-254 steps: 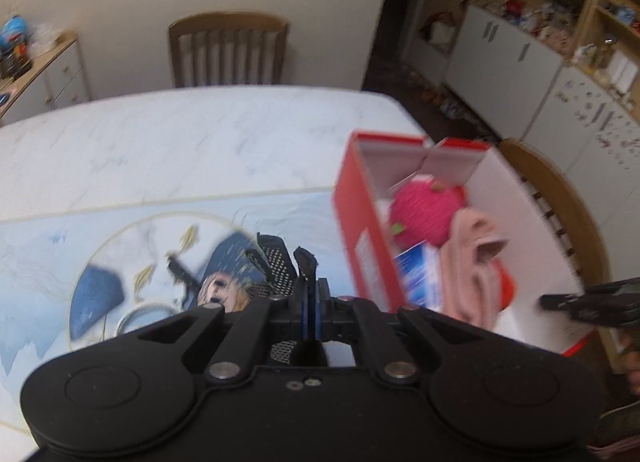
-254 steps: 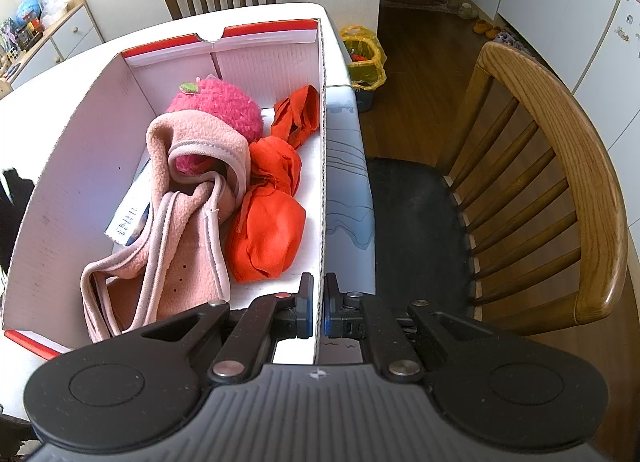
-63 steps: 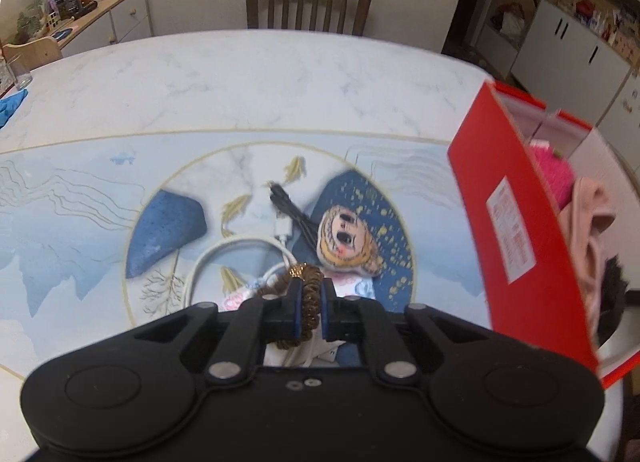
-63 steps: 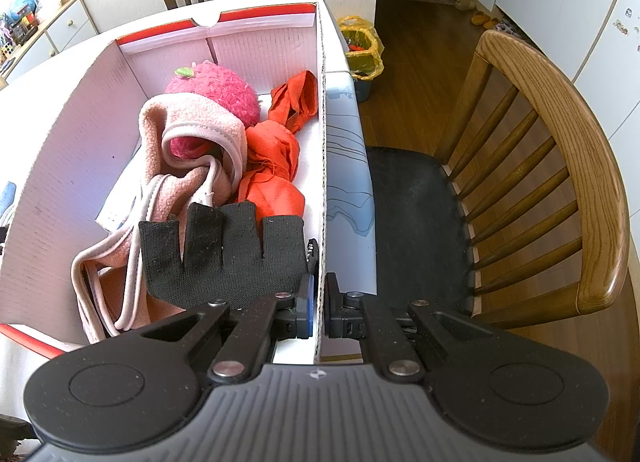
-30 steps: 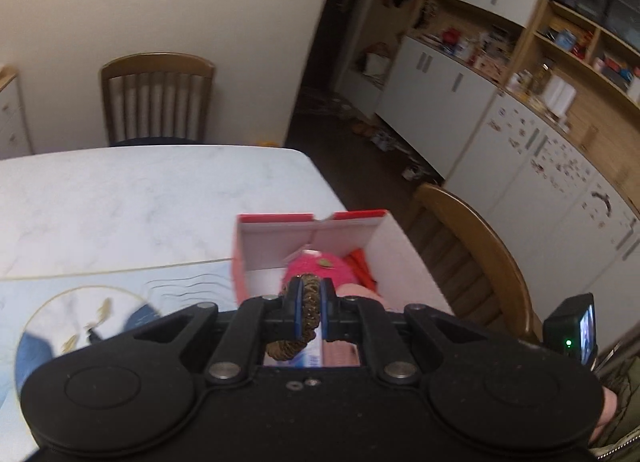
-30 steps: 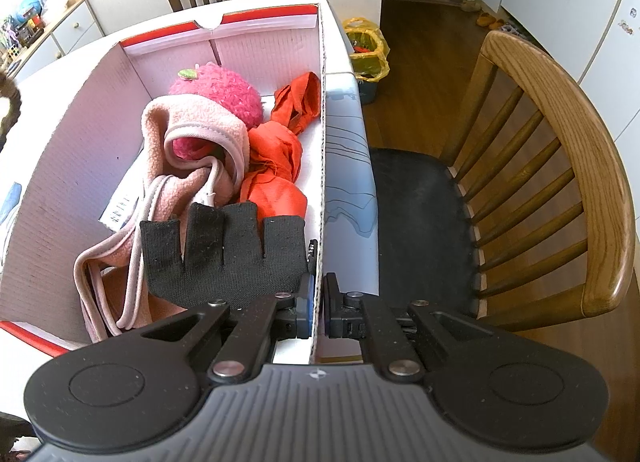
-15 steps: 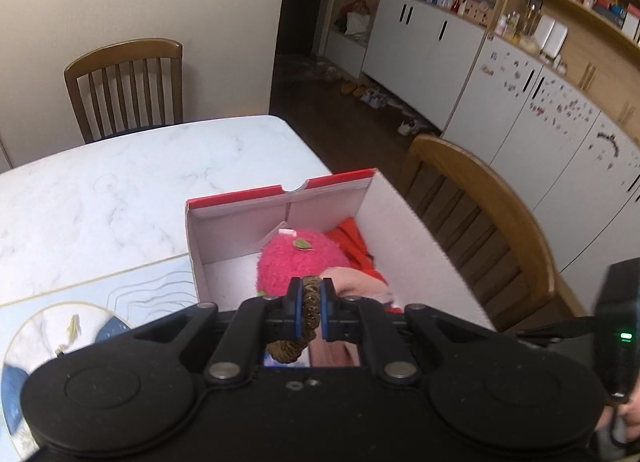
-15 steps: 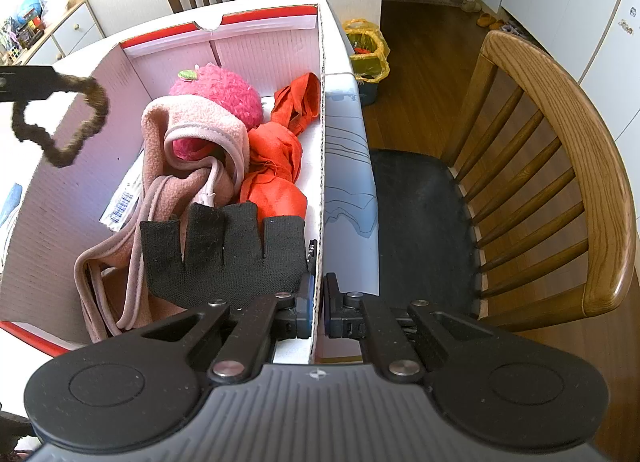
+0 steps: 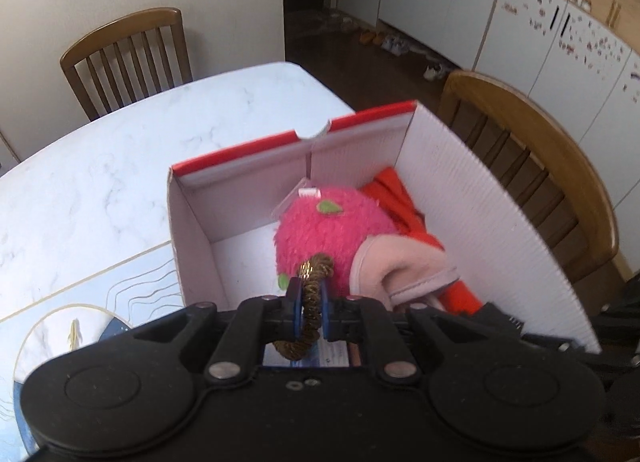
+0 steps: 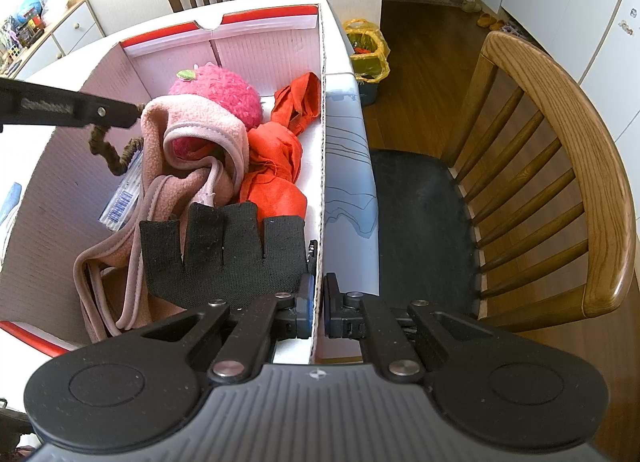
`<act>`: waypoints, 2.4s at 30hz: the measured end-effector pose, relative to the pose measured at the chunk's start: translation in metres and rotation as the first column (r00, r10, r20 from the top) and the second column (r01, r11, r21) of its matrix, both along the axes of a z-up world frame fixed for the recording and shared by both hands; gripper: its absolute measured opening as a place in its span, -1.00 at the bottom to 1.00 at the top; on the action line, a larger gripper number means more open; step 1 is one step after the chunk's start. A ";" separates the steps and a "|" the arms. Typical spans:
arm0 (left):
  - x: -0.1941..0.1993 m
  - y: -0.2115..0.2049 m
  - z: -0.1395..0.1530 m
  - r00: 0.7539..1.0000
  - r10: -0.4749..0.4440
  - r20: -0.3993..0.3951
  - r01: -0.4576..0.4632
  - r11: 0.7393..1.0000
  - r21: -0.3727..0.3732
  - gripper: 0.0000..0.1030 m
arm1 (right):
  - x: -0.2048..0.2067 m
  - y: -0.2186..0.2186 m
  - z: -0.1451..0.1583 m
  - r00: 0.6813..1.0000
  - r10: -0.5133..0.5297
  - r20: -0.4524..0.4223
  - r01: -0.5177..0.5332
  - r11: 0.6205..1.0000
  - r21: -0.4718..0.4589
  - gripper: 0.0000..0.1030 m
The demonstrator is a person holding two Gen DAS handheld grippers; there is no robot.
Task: Organize objects
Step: 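Carry the brown hair tie into the box, then open the left gripper to drop the hair tie in the box, then move the left gripper back to the doll-face plush on the table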
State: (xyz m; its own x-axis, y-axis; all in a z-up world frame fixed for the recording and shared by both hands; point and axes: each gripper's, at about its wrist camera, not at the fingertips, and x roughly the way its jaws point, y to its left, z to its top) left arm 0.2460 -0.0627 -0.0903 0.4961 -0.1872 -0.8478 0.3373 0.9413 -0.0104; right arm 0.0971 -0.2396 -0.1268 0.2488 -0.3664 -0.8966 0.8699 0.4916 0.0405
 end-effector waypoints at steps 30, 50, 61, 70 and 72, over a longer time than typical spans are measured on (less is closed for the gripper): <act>-0.040 0.018 0.025 1.000 0.005 0.004 -0.005 0.994 -0.108 -0.10 | 0.000 -0.001 -0.001 1.000 -0.024 0.004 0.024 1.000 0.002 -0.92; -0.058 0.095 0.060 0.967 0.227 0.119 -0.212 0.969 -0.130 0.29 | -0.001 -0.001 0.000 0.999 -0.038 0.003 0.038 0.999 0.003 -0.91; -0.059 0.147 0.045 0.928 0.351 0.123 -0.340 0.935 -0.099 0.87 | -0.001 0.001 0.000 0.999 -0.046 -0.006 0.046 0.999 0.001 -0.91; -0.062 0.158 0.009 0.920 0.381 0.097 -0.374 0.924 -0.076 0.95 | 0.000 0.002 0.001 0.999 -0.046 -0.022 0.046 0.999 -0.002 -0.91; -0.062 0.160 0.001 0.919 0.382 0.097 -0.377 0.924 -0.067 0.95 | 0.001 0.002 0.001 0.999 -0.047 -0.025 0.047 0.999 -0.002 -0.91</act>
State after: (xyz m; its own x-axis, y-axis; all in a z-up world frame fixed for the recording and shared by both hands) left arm 0.1835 0.0974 -0.0890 0.6242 -0.0040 -0.7812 -0.0439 0.9982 -0.0403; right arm 0.0981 -0.2374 -0.1258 0.2085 -0.3789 -0.9016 0.8929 0.4499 0.0174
